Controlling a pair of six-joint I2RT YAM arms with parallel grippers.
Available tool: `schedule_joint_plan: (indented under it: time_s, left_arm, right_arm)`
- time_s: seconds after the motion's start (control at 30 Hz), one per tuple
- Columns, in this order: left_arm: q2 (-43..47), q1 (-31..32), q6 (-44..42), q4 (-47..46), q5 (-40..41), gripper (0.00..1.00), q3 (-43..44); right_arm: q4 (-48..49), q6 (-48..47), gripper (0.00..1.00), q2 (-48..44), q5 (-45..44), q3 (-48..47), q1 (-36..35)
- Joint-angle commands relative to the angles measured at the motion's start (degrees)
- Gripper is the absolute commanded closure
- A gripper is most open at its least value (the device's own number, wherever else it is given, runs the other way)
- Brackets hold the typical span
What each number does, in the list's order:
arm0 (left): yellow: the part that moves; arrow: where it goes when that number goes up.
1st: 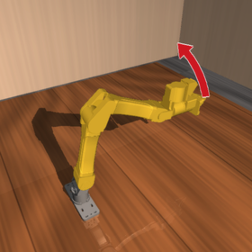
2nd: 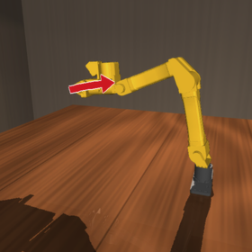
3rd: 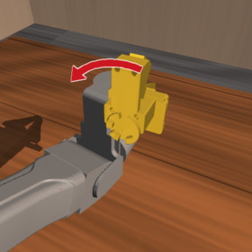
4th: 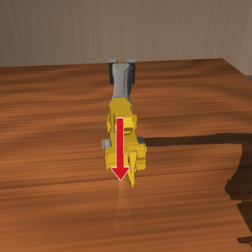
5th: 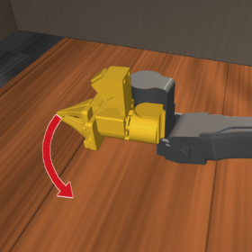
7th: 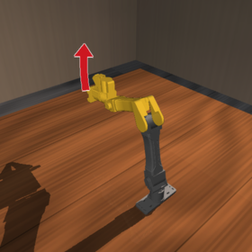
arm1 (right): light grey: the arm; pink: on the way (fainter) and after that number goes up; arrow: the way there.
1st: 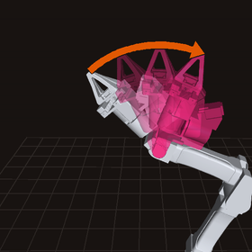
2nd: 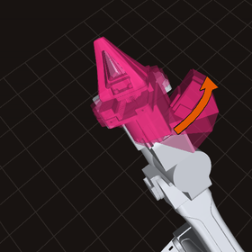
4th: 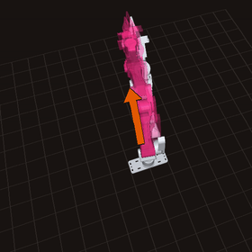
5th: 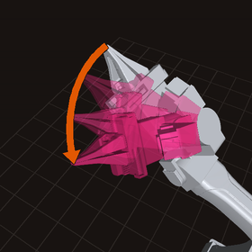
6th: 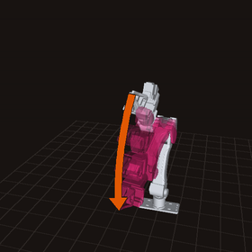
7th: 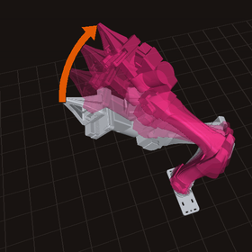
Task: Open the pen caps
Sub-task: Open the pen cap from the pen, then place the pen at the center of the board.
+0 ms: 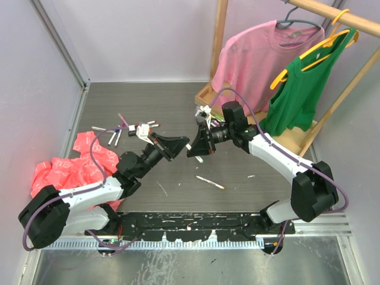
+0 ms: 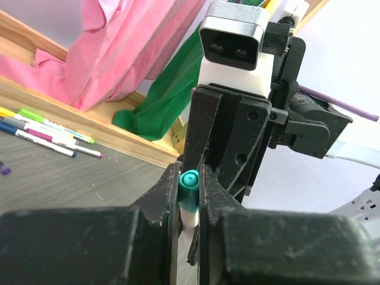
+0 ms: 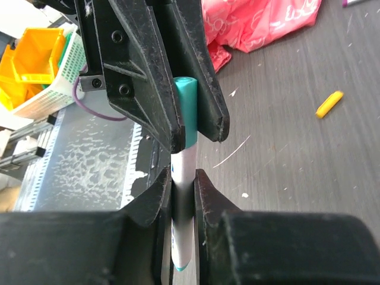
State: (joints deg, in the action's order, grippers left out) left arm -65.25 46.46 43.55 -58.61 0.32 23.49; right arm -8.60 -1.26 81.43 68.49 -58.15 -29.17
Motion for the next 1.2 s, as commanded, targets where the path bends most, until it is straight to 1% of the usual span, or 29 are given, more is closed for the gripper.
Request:
schedule_joint_plan:
  time_s: [0.0, 0.1, 0.17, 0.27, 0.37, 0.43, 0.53, 0.67, 0.83, 1.0, 1.07, 1.17]
  left_arm:
    - [4.85, -8.28, -2.74, -6.05, 7.09, 1.0, 6.88]
    - [6.44, -15.14, -1.05, -2.01, 4.57, 1.0, 13.64]
    - [7.2, -17.82, -1.28, 0.9, 3.28, 1.0, 17.19]
    - [8.27, -19.3, -2.68, 3.95, 1.8, 1.0, 19.79]
    - [9.9, -19.68, -3.42, 5.77, 0.51, 1.0, 19.35]
    - [11.8, -19.78, -3.11, 6.98, -0.84, 1.0, 17.71]
    - [15.71, -19.83, -1.75, 10.27, -2.25, 1.0, 13.59]
    - [22.3, -19.83, 0.52, 17.62, -1.88, 1.0, 5.4]
    - [31.13, -19.83, 4.68, 26.31, -0.34, 1.0, -3.16]
    - [36.17, -19.83, 8.91, 30.8, -0.43, 1.0, -9.19]
    - [37.35, -19.82, 10.35, 33.5, -0.96, 1.0, -10.07]
    - [38.67, -19.83, 12.66, 38.12, -2.77, 1.0, -10.13]
  right_arm:
    - [-2.95, -1.25, 0.99, 0.69, 2.28, -1.79, -1.28]
    - [-3.76, -1.79, 0.99, 1.75, 2.38, -2.22, -1.59]
    - [-4.1, -2.16, 0.99, 1.88, 2.66, -2.32, -1.59]
    - [-4.48, -2.67, 0.99, 1.57, 3.04, -2.32, -1.59]
    - [-6.13, -4.98, 0.99, 1.32, 2.03, -2.73, -1.59]
    - [-10.59, -10.25, 0.99, 1.19, -1.06, -4.29, -1.59]
    - [-18.04, -18.85, 0.99, 0.7, -9.87, -6.77, -1.59]
    - [-22.43, -23.97, 0.99, -1.23, -21.06, -6.99, -1.59]
    - [-22.2, -26.27, 0.99, -5.04, -31.92, -1.57, -1.59]
    - [-23.17, -29.25, 0.98, -7.67, -40.9, 4.63, -1.56]
    - [-23.14, -30.37, 0.98, -8.46, -42.39, 6.88, -1.51]
    - [-23.11, -30.91, 0.98, -8.59, -41.85, 7.61, -1.51]
